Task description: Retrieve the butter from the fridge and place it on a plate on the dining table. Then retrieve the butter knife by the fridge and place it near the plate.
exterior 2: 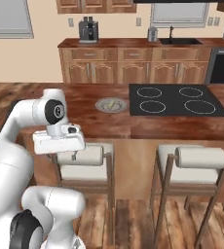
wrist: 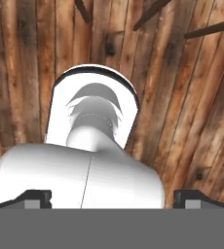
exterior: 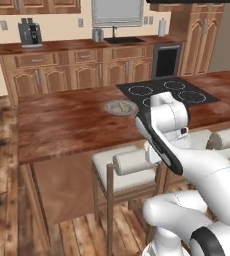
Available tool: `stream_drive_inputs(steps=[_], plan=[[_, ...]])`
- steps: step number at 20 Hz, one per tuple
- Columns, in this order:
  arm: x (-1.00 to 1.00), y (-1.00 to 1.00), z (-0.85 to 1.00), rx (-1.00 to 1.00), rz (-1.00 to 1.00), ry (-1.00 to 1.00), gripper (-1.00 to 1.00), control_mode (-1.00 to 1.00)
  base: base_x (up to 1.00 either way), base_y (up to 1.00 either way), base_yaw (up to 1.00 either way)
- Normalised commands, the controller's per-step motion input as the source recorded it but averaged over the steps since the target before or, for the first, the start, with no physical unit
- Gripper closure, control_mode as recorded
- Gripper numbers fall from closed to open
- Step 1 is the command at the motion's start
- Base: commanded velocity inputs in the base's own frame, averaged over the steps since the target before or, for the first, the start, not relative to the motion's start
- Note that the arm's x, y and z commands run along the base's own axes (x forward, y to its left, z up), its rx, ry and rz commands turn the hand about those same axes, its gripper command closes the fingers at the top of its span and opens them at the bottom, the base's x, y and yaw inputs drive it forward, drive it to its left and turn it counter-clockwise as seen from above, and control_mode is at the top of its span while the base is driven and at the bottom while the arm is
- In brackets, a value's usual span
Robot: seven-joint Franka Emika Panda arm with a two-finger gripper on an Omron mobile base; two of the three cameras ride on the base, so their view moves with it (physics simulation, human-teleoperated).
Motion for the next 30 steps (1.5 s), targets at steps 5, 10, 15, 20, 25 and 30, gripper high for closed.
stream_drive_inputs(steps=[5,10,15,20,25,30], plan=[[0.00,0.00,0.00,0.00,0.00,0.00,-1.00,1.00,0.00,1.00,0.00],[0.00,0.00,0.00,0.00,0.00,0.00,-1.00,1.00,0.00,1.00,0.01],[0.00,0.00,0.00,0.00,0.00,0.00,-1.00,1.00,0.00,1.00,0.04],[0.00,0.00,0.00,0.00,0.00,0.00,-1.00,1.00,0.00,1.00,0.14],[0.00,0.00,0.00,0.00,0.00,0.00,-1.00,1.00,0.18,1.00,0.17],[0.00,0.00,0.00,0.00,0.00,0.00,-1.00,1.00,0.51,0.72,0.05]])
